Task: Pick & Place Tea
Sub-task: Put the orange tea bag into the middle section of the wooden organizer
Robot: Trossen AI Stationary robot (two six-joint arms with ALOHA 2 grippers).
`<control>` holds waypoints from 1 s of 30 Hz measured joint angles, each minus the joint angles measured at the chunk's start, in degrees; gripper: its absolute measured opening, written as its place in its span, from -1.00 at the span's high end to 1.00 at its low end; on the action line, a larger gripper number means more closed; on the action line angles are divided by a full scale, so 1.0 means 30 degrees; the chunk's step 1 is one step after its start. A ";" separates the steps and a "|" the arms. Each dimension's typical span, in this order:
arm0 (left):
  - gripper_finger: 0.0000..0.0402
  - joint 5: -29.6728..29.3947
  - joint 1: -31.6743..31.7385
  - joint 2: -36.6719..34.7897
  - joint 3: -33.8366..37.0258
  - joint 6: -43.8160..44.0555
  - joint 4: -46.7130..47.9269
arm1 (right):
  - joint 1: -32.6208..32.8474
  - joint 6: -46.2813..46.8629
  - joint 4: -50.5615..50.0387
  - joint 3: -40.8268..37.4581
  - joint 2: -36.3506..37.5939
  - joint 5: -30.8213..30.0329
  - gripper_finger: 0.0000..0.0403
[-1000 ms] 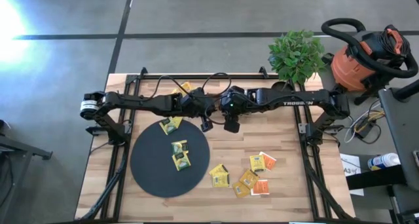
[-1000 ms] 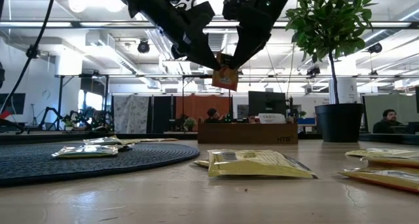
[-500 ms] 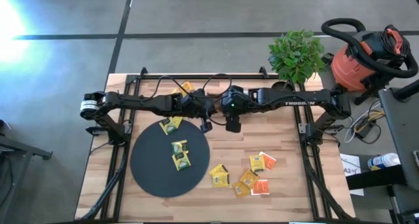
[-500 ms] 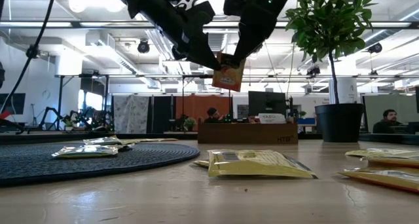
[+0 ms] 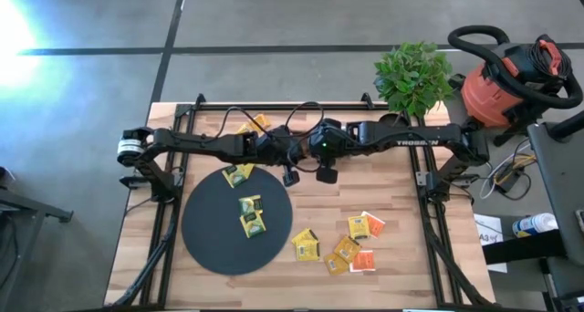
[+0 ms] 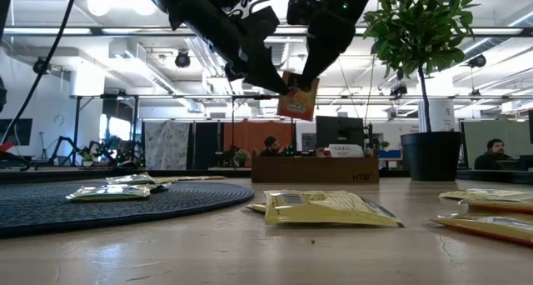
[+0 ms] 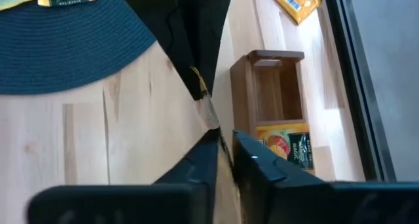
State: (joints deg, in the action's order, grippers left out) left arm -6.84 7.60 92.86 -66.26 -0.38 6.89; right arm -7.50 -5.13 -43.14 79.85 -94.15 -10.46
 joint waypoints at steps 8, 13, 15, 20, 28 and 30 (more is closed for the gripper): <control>0.87 -0.0859 0.0000 -0.0117 0.0000 0.0143 -0.0118 | -0.0665 -0.0207 -0.0256 -0.0092 0.0000 -0.0506 0.96; 0.63 -0.2653 -0.0015 -0.0182 -0.0007 0.0686 0.0170 | -0.1149 0.0259 -0.0414 -0.0099 0.0000 -0.0612 0.96; 0.53 -0.3601 -0.0015 -0.0202 -0.0007 0.0756 0.0438 | -0.1361 0.0302 -0.0427 -0.0099 0.0000 -0.0615 0.96; 0.39 -0.4546 -0.0051 -0.0413 -0.0007 0.1490 0.1769 | -0.2520 0.0213 -0.0574 -0.0128 -0.0549 -0.0404 0.96; 0.38 -0.4533 -0.0831 -0.0979 -0.0007 0.3214 0.3498 | -0.4595 -0.1512 -0.0910 -0.0120 -0.2253 0.1518 0.96; 0.38 -0.4536 -0.1019 -0.1101 -0.0007 0.3608 0.3624 | -0.4943 -0.2042 -0.1517 0.0034 -0.2602 0.2334 0.96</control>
State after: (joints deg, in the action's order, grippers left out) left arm -20.45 4.54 89.56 -66.28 10.44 17.76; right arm -22.32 -11.26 -47.69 79.95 -101.95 -3.46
